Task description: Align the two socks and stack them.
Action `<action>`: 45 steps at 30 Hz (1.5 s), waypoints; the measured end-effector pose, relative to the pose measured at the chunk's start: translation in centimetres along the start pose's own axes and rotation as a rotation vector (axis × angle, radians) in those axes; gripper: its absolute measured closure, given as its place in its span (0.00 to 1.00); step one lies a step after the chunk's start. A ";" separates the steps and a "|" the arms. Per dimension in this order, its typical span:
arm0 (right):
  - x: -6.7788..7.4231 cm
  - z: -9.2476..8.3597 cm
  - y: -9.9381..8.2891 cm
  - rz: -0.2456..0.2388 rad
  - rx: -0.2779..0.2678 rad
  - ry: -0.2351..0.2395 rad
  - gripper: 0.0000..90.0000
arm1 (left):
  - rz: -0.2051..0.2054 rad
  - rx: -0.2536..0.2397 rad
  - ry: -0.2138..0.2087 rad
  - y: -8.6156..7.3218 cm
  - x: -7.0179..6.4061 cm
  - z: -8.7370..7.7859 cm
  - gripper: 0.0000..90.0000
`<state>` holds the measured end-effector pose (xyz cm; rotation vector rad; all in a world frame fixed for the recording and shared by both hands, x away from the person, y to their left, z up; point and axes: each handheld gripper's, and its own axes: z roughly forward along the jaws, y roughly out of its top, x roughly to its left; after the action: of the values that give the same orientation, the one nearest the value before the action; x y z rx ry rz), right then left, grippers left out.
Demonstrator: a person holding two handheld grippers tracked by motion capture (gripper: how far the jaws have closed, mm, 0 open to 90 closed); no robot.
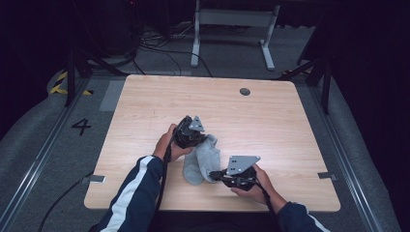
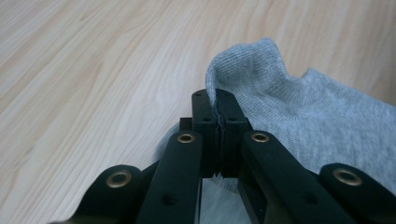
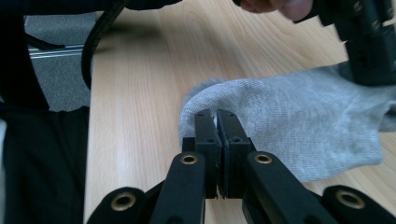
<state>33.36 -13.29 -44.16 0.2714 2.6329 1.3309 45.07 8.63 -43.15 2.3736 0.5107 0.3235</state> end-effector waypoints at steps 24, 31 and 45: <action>-1.6 0.6 -3.6 0.015 0.170 0.082 0.99 | 0.025 0.143 -0.041 -5.4 -2.4 -1.2 0.98; -0.6 -1.1 -3.8 -0.008 0.171 0.079 0.98 | 0.036 0.104 -0.033 -4.6 -4.0 -2.2 0.98; 1.5 -1.3 -1.0 -0.093 0.117 0.044 0.98 | 0.036 0.062 -0.036 -2.7 -2.3 -0.9 0.98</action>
<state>31.51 -14.49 -44.33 0.1342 2.7285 1.1694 41.93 9.98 -44.55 2.4468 0.4678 0.2848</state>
